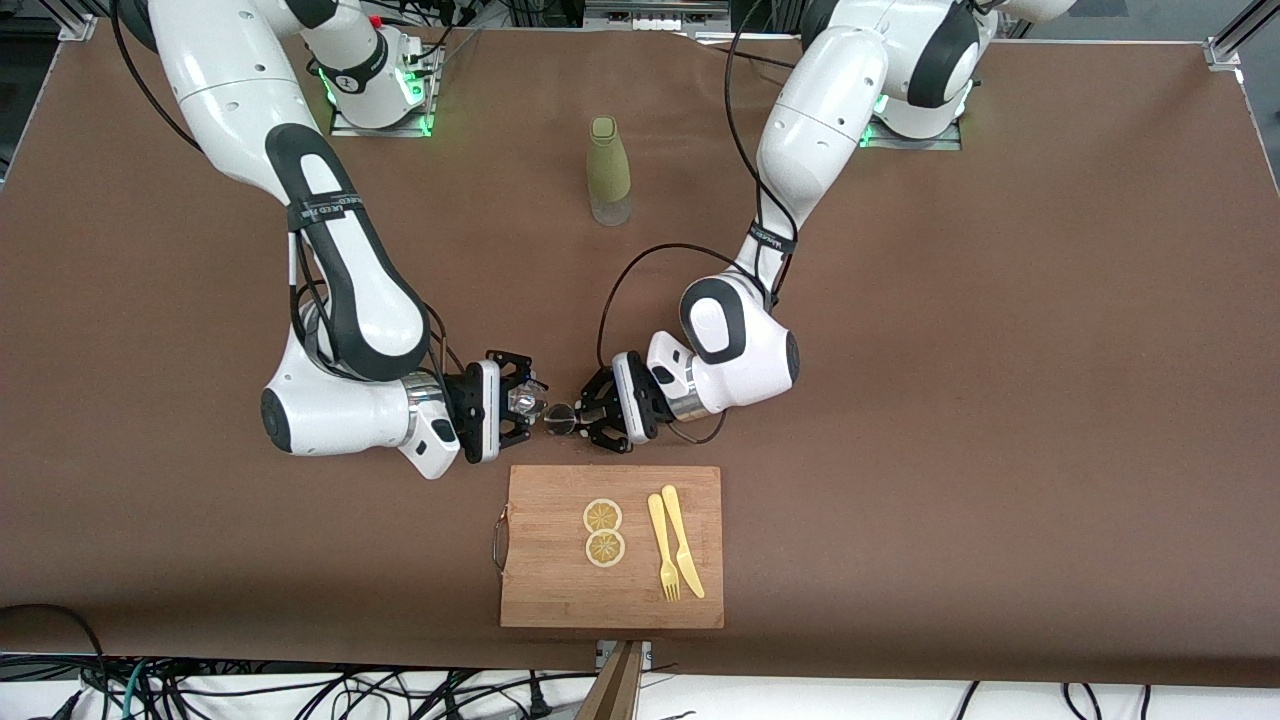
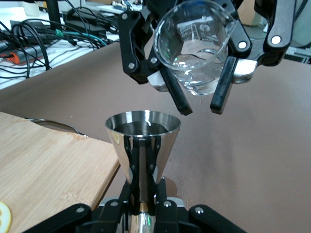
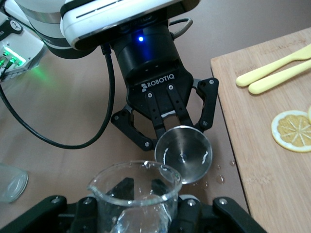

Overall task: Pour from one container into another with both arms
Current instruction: 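Tilt the glass cup with the right gripper, pouring liquid into the jigger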

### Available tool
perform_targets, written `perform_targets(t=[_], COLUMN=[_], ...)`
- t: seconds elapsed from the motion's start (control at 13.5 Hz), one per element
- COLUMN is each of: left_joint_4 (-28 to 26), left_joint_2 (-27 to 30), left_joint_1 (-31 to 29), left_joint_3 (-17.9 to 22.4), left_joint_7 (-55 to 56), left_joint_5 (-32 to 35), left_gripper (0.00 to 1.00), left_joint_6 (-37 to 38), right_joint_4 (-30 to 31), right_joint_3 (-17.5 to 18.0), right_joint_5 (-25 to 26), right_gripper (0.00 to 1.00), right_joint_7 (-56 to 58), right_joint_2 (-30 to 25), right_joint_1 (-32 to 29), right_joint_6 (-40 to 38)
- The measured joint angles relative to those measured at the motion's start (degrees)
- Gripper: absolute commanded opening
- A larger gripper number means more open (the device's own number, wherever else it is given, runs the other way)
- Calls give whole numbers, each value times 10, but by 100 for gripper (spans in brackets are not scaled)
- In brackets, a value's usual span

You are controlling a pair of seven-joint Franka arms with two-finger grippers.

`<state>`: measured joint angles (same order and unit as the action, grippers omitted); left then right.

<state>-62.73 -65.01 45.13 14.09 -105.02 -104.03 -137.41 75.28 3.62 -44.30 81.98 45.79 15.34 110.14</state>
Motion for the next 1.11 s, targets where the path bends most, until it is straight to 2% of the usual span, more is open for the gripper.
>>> perform_targets(t=[0.37,1.11], left_joint_4=[0,0], left_joint_2=[-9,-11], left_joint_1=[0,0], left_joint_3=[5,5], left_joint_7=[-42,-47], left_joint_5=[-51,-75], left_gripper=[0,0], left_joint_6=[27,50], right_joint_4=[-5,-13], right_joint_3=[0,0], right_joint_5=[21,87], right_gripper=[27,27], right_joint_7=[-26,-98], right_joint_2=[-3,-3], right_joint_1=[0,24], right_joint_6=[-4,-5])
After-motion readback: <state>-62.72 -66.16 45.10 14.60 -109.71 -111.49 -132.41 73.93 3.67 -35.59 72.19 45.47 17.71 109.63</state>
